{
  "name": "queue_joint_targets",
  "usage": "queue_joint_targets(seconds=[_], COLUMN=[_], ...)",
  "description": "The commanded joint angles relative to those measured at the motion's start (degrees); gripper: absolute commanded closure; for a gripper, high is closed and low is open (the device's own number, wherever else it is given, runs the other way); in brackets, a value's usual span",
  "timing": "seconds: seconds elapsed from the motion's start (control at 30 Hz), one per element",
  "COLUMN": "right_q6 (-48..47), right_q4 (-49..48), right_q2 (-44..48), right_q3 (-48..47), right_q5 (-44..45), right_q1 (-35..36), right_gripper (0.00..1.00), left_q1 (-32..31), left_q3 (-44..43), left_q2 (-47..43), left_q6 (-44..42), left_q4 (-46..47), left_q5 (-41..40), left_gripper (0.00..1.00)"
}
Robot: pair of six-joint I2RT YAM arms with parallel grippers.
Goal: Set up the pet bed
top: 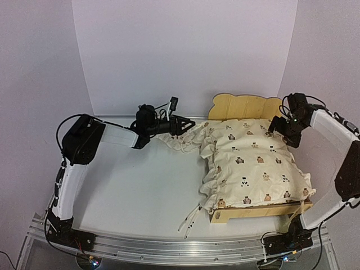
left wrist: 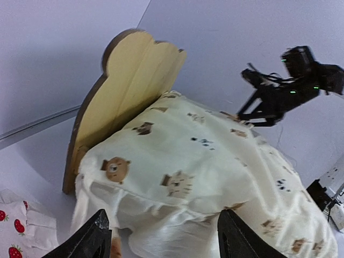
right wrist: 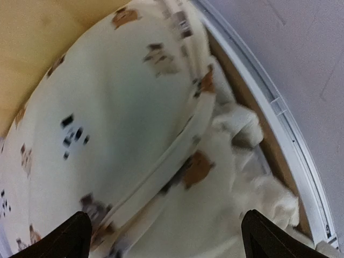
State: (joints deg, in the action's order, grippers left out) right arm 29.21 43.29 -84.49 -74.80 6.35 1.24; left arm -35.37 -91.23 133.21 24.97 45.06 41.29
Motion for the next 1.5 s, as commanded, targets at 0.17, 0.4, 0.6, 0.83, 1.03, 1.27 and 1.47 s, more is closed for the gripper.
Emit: queue_joint_targets(seconds=[0.17,0.4,0.6,0.83,1.03,1.27,1.47], right_q6=[5.09,4.68,3.79,1.76,1.21,-0.1,-1.2], right_q4=[-12.64,-17.06,-18.58,-20.44,-19.94,-17.57,-14.54], right_q2=[-10.42,-15.15,-19.53,-23.56,-29.24,-40.58,-51.28], right_q3=[2.28,5.82,7.68,4.99,-2.44,-15.61,-29.35], right_q5=[-12.62,-17.72,-27.42,-31.89,-31.08,-30.73,-30.47], right_q1=[-13.99,-15.18,-15.04,-7.63,-0.47,6.88,13.42], right_gripper=[0.05,0.03,0.03,0.06,0.07,0.08,0.08], left_q1=[-2.5,-4.84,-6.95,-7.43,-7.43,-8.03,-9.53], left_q3=[19.71,25.82,28.14,34.02,39.19,47.78,55.02], left_q2=[-15.2,-22.88,-28.83,-35.85,-41.36,-48.14,-52.97], left_q6=[1.68,-0.15,-3.17,-3.53,-2.46,1.07,5.12], left_q4=[2.31,-3.09,-13.06,-18.13,-21.38,-22.75,-25.55], left_q5=[-5.37,-9.43,-16.53,-25.11,-30.41,-33.83,-35.55], left_gripper=[0.35,0.35,0.39,0.39,0.42,0.43,0.43])
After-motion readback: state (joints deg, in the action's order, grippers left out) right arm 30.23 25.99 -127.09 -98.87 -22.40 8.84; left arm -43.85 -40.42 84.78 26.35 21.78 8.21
